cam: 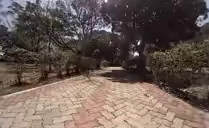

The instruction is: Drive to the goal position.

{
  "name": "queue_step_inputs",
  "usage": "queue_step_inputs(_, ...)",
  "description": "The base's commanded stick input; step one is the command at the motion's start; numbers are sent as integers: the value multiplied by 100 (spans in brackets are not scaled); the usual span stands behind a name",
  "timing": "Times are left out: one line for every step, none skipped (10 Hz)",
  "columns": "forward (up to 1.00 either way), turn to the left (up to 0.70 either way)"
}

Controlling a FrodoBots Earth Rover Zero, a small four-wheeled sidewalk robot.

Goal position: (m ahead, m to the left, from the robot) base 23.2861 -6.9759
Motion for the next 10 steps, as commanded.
queue_step_inputs(85,0)
queue_step_inputs(85,0)
queue_step_inputs(85,0)
queue_step_inputs(85,-4)
queue_step_inputs(85,-15)
queue_step_inputs(85,-24)
queue_step_inputs(85,-24)
queue_step_inputs(85,-24)
queue_step_inputs(85,0)
queue_step_inputs(85,0)
